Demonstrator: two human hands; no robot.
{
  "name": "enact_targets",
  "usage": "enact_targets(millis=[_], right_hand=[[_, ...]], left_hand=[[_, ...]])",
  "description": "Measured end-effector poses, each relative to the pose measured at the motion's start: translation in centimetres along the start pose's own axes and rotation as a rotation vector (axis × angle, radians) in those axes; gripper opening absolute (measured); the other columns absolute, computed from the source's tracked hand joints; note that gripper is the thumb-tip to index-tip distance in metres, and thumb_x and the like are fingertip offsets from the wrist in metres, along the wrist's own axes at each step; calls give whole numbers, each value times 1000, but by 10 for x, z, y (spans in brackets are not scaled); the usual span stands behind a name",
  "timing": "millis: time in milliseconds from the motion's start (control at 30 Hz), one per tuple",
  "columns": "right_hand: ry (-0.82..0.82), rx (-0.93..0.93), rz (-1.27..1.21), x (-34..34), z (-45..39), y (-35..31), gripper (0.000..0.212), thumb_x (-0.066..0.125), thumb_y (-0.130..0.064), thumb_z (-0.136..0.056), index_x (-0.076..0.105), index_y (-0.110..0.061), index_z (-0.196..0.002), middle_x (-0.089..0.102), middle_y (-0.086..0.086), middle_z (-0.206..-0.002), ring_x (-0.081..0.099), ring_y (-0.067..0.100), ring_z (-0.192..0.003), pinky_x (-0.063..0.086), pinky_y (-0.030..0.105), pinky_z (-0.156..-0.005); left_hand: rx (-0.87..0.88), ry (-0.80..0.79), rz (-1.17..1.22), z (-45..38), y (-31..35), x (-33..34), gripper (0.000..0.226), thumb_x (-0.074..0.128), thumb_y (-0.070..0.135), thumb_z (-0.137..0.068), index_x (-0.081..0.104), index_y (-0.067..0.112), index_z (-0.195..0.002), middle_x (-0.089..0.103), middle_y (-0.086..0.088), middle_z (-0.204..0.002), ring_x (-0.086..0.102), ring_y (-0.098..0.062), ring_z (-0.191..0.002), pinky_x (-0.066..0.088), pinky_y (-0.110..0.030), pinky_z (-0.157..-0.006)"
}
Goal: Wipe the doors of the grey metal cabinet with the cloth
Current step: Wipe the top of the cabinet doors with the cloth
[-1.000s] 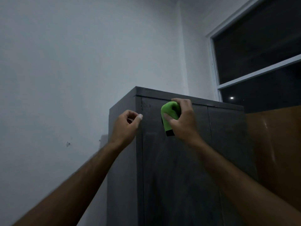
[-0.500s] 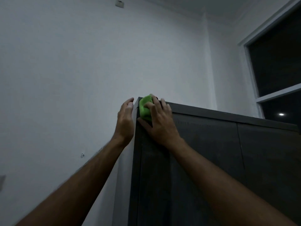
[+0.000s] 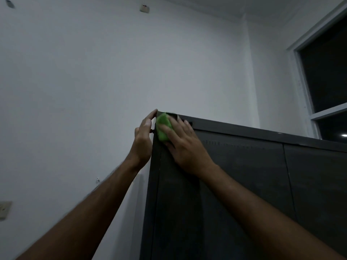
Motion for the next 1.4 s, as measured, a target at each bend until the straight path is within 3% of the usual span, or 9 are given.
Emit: enact_targets(millis=[167, 267, 333, 433, 633, 767, 967, 1233, 1400], right_hand=[[38, 169, 24, -24, 15, 58, 51, 51, -16, -102, 41, -14, -152, 28, 17, -164, 22, 42, -151, 20, 60, -123], [87, 300, -42, -23, -15, 50, 49, 48, -21, -105, 40, -16, -153, 27, 16, -165, 20, 39, -153, 13, 55, -126], [62, 224, -41, -14, -14, 31, 50, 47, -24, -104, 39, -18, -153, 26, 14, -165, 20, 37, -153, 9, 49, -127], [-19, 43, 0, -12, 25, 28, 52, 50, -20, -102, 38, -20, -153, 26, 12, -166, 21, 35, -153, 10, 47, -127], [93, 344, -93, -31, 7, 70, 50, 48, -15, -103, 42, -18, -152, 27, 14, -165, 21, 39, -152, 9, 47, -127], [42, 132, -72, -15, 15, 32, 54, 51, -15, -101, 40, -19, -153, 26, 12, -166, 18, 32, -154, 6, 43, -127], [11, 275, -156, -43, 36, 98, 74, 52, 0, -96, 20, -18, -160, 22, 13, -166, 10, 32, -156, -2, 42, -127], [20, 82, -62, -46, 57, 73, 64, 59, 2, -80, 57, -21, -140, 33, 12, -162, 40, 34, -132, 34, 45, -105], [259, 366, -157, -64, 62, 148, 59, 50, 9, -77, 68, -10, -129, 48, 21, -141, 51, 40, -129, 42, 48, -113]], left_hand=[[-7, -23, -49, 1, -12, 2, 58, 41, 45, -101, 35, 49, -158, 57, 7, -149, 57, -16, -133, 49, -54, -111], [26, -36, -78, 1, -13, 6, 52, 39, 37, -108, 33, 51, -158, 59, 10, -140, 58, -12, -129, 54, -40, -106], [56, -38, -40, 3, -12, 8, 51, 37, 27, -111, 34, 39, -160, 59, 16, -134, 60, -3, -123, 55, -27, -99], [59, -47, -14, 4, -11, 9, 54, 37, 37, -106, 35, 43, -160, 58, 6, -142, 58, -15, -130, 53, -44, -108], [81, -43, -17, 4, -12, 9, 57, 36, 36, -107, 31, 37, -163, 59, 3, -144, 61, -19, -128, 56, -50, -106], [136, -40, -77, 7, -8, 10, 57, 36, 28, -108, 32, 24, -164, 65, -2, -129, 67, -20, -110, 62, -41, -87], [334, 77, -569, 15, 9, 11, 64, 38, 28, -105, 23, 16, -166, 17, -3, -175, 13, -2, -154, 6, -12, -122], [612, -107, -977, 15, 14, 26, 58, 37, 28, -106, 40, 9, -160, 33, -7, -170, 22, -22, -160, 19, -48, -130], [581, -128, -1040, 13, 14, 27, 58, 36, 31, -107, 40, 8, -160, 34, -8, -169, 23, -25, -160, 25, -52, -128]])
Point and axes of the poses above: each hand's wrist, its own z-axis away from the middle knuckle, its own x-axis out of the palm, y = z × x, the point moved 4 cm from there along -z, towards the middle knuckle
